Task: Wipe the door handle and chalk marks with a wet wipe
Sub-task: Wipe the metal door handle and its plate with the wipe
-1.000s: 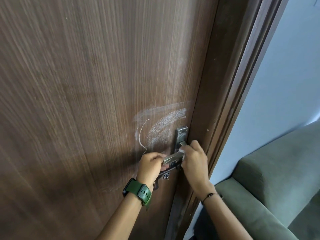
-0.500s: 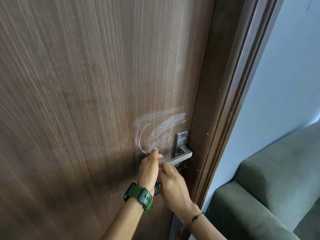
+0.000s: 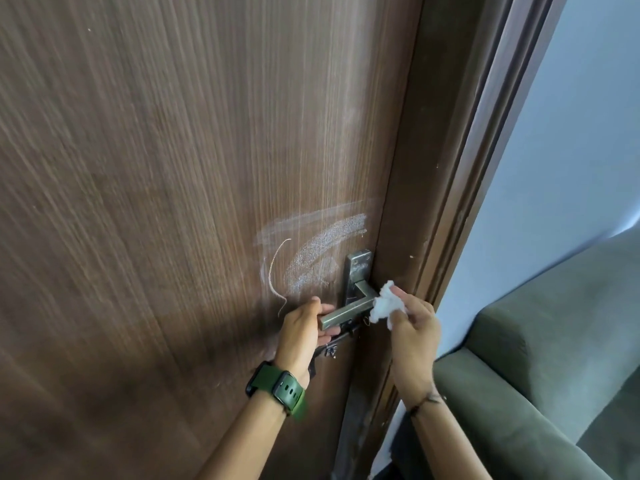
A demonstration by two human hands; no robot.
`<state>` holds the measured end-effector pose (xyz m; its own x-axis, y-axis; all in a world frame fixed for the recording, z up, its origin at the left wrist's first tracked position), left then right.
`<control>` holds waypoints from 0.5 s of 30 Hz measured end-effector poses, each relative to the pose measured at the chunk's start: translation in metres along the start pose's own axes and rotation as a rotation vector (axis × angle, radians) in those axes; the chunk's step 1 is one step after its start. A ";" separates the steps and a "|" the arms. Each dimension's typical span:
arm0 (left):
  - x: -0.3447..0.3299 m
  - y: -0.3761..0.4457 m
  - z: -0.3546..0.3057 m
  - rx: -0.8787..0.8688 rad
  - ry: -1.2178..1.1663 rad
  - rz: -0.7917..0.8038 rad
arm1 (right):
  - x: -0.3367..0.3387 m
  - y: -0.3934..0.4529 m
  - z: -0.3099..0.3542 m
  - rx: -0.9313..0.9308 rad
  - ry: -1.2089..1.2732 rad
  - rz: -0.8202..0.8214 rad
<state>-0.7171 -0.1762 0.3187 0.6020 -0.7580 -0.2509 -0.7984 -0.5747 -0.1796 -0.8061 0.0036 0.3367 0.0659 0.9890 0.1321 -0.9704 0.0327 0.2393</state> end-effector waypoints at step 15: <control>-0.009 0.003 0.025 0.217 -0.211 0.066 | -0.036 -0.044 -0.024 -0.225 0.081 -0.221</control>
<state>-0.7249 -0.1628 0.2966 0.5518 -0.6977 -0.4568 -0.8326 -0.4296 -0.3497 -0.7713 -0.0298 0.2987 0.2713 0.9623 0.0217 -0.9621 0.2705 0.0344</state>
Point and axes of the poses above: each hand's wrist, its own y-axis towards the middle knuckle, its own x-axis out of the back of the hand, z = x × y, the point moved 10 cm from there along y, towards the middle knuckle, and after that the axes turned 8 degrees about -y, right-handed, at the moved point
